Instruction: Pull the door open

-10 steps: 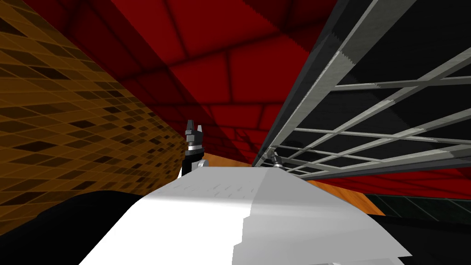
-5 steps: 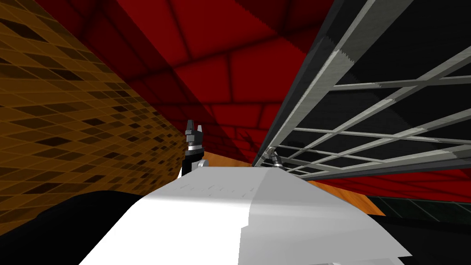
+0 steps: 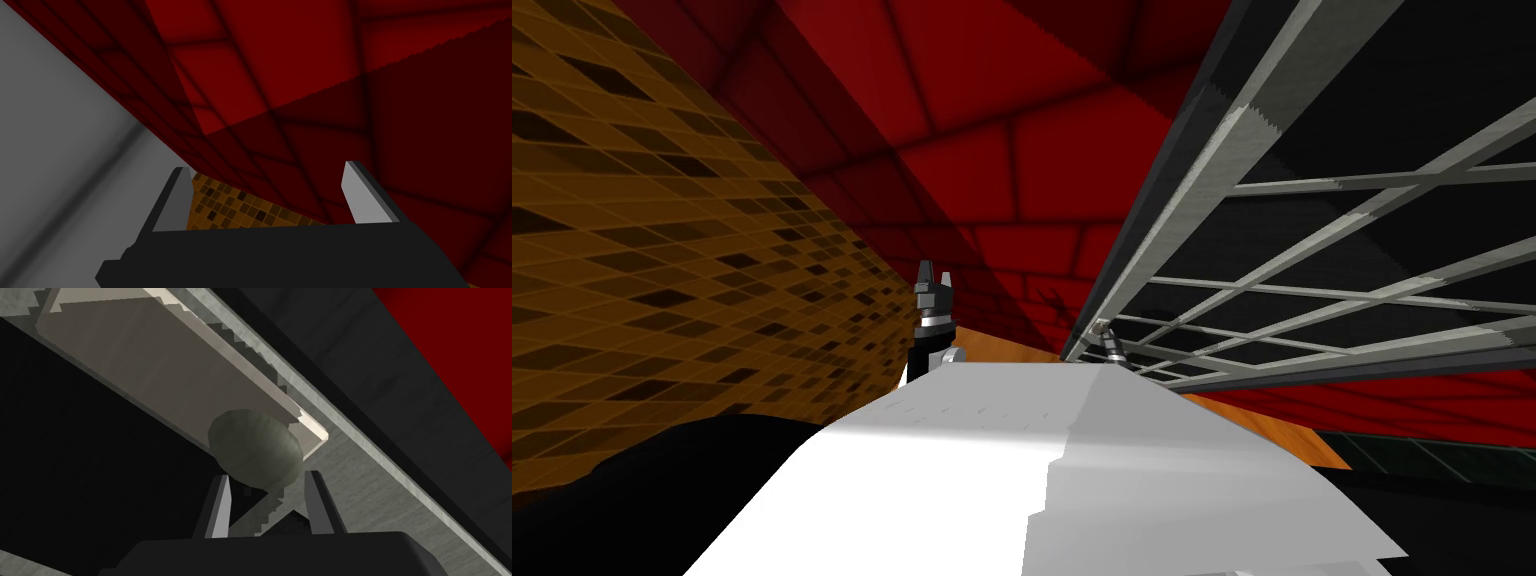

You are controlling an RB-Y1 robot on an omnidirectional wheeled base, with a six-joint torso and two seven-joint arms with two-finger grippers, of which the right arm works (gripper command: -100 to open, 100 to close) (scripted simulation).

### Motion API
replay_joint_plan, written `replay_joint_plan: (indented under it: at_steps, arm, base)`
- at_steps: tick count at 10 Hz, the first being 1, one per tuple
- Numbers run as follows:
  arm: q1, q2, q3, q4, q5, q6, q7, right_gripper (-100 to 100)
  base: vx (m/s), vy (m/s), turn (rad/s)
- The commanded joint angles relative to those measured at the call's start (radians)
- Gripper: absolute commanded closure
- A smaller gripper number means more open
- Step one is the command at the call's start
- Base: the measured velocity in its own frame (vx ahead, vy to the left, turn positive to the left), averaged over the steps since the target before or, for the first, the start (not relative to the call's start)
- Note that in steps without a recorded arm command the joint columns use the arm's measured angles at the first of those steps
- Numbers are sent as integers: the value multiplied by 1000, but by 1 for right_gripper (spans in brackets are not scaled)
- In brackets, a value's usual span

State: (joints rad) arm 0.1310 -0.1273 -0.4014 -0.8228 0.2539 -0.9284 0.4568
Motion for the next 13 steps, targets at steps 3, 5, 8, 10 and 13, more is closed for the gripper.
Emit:
replay_joint_plan:
  at_steps: [3, 5, 8, 10, 13]
  arm:
    - [-8, -5, 32, 10, -48, -3, -99, 100]
    - [-11, -8, 44, 12, -69, -2, -143, 100]
    - [-15, -16, 67, 17, -110, 1, -210, 100]
    - [-18, -20, 79, 20, -132, 2, -260, 100]
    - [-22, -28, 104, 25, -176, 4, -335, 100]
  base:
    - [-43, -13, 47]
    - [-37, -14, 42]
    - [-43, -11, 45]
    - [-45, -14, 44]
    - [-48, -15, 56]
